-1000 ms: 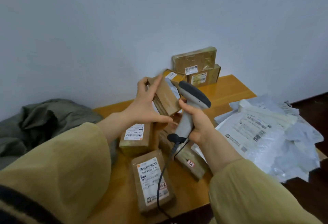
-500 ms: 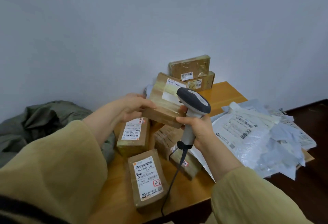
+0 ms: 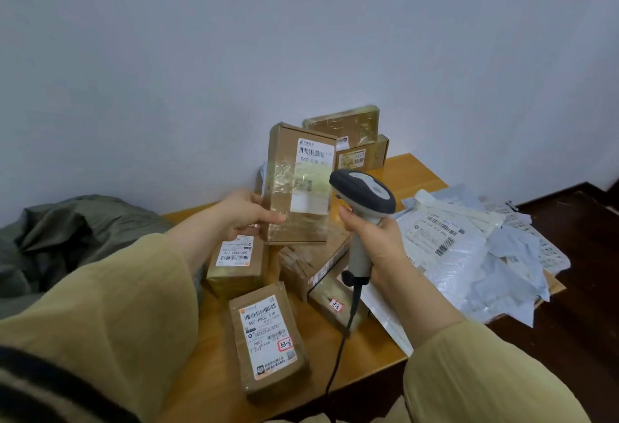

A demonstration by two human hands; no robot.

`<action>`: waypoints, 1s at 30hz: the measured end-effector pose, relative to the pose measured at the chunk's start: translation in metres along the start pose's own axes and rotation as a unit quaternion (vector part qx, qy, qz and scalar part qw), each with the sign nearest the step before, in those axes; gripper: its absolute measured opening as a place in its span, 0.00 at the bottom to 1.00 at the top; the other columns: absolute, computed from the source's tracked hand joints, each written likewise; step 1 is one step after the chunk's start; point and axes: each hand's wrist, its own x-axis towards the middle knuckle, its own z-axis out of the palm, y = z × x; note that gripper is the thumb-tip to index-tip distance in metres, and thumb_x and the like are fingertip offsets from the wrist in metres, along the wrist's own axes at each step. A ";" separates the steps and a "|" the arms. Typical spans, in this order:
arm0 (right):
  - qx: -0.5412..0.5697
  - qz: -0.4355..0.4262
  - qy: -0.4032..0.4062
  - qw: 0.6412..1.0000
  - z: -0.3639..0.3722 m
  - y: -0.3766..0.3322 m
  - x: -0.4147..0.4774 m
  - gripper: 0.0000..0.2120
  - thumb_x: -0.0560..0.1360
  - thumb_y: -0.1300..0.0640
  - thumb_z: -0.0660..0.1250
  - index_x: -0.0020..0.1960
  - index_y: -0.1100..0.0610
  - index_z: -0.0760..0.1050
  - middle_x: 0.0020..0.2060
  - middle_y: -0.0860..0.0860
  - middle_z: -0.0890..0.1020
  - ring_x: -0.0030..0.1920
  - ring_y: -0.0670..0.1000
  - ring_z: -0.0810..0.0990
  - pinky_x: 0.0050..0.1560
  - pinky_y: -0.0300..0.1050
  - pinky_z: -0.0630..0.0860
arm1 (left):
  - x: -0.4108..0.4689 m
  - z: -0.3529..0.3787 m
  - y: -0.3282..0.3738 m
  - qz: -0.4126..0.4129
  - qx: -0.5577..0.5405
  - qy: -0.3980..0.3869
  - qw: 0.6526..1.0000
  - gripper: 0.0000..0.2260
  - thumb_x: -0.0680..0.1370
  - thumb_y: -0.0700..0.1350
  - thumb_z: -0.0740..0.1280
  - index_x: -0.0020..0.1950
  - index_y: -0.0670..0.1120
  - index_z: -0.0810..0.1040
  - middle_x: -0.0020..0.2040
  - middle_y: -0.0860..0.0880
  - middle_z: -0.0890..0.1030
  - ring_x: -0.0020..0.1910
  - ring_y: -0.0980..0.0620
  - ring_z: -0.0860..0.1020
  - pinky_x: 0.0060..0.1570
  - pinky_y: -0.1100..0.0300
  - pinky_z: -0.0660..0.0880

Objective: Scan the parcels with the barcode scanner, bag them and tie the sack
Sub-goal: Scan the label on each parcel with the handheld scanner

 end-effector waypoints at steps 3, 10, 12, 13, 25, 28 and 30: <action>0.022 0.025 -0.046 0.998 -0.002 -0.009 -0.013 0.11 0.72 0.52 0.73 0.41 0.59 0.76 0.30 0.56 0.79 0.27 0.53 0.76 0.35 0.47 0.77 | 0.002 0.006 -0.006 0.026 0.033 0.051 0.998 0.19 0.69 0.40 0.76 0.55 0.42 0.72 0.46 0.47 0.79 0.41 0.52 0.78 0.33 0.61 0.74; 0.038 0.019 -0.069 0.997 -0.007 -0.016 -0.022 0.08 0.70 0.62 0.74 0.40 0.61 0.74 0.23 0.53 0.72 0.21 0.50 0.68 0.30 0.44 0.72 | 0.007 0.010 -0.016 0.053 0.074 0.089 0.992 0.14 0.68 0.40 0.77 0.44 0.46 0.72 0.47 0.44 0.81 0.44 0.47 0.80 0.36 0.59 0.76; 0.040 0.029 -0.071 0.996 -0.009 -0.018 -0.023 0.09 0.70 0.63 0.74 0.38 0.60 0.73 0.23 0.53 0.72 0.21 0.50 0.68 0.30 0.44 0.73 | 0.009 0.011 -0.017 0.056 0.071 0.093 0.992 0.14 0.68 0.40 0.77 0.43 0.47 0.72 0.47 0.44 0.81 0.46 0.46 0.80 0.40 0.57 0.77; 0.039 0.032 -0.072 0.996 -0.009 -0.018 -0.023 0.09 0.70 0.63 0.74 0.38 0.60 0.73 0.23 0.53 0.72 0.21 0.50 0.68 0.29 0.44 0.73 | 0.010 0.011 -0.017 0.057 0.069 0.095 0.991 0.14 0.68 0.40 0.77 0.43 0.47 0.72 0.47 0.44 0.80 0.47 0.45 0.80 0.42 0.56 0.77; 0.035 0.038 -0.072 0.996 -0.012 -0.019 -0.022 0.10 0.70 0.67 0.72 0.38 0.59 0.72 0.21 0.51 0.71 0.20 0.49 0.67 0.27 0.42 0.71 | 0.020 0.011 -0.018 0.040 0.045 0.090 0.994 0.19 0.68 0.40 0.77 0.55 0.42 0.74 0.52 0.43 0.80 0.51 0.44 0.79 0.48 0.52 0.78; 0.032 0.038 -0.075 0.996 -0.012 -0.019 -0.021 0.10 0.70 0.67 0.72 0.38 0.59 0.72 0.22 0.51 0.72 0.20 0.49 0.68 0.27 0.42 0.72 | 0.022 0.010 -0.018 0.035 0.042 0.093 0.994 0.23 0.68 0.39 0.77 0.60 0.41 0.73 0.54 0.42 0.80 0.52 0.43 0.79 0.49 0.51 0.78; 0.034 0.037 -0.078 0.996 -0.011 -0.019 -0.020 0.10 0.70 0.66 0.72 0.38 0.59 0.72 0.22 0.52 0.72 0.21 0.49 0.68 0.28 0.43 0.72 | 0.022 0.010 -0.018 0.033 0.042 0.093 0.994 0.23 0.68 0.39 0.76 0.60 0.40 0.73 0.53 0.42 0.80 0.52 0.44 0.79 0.47 0.52 0.79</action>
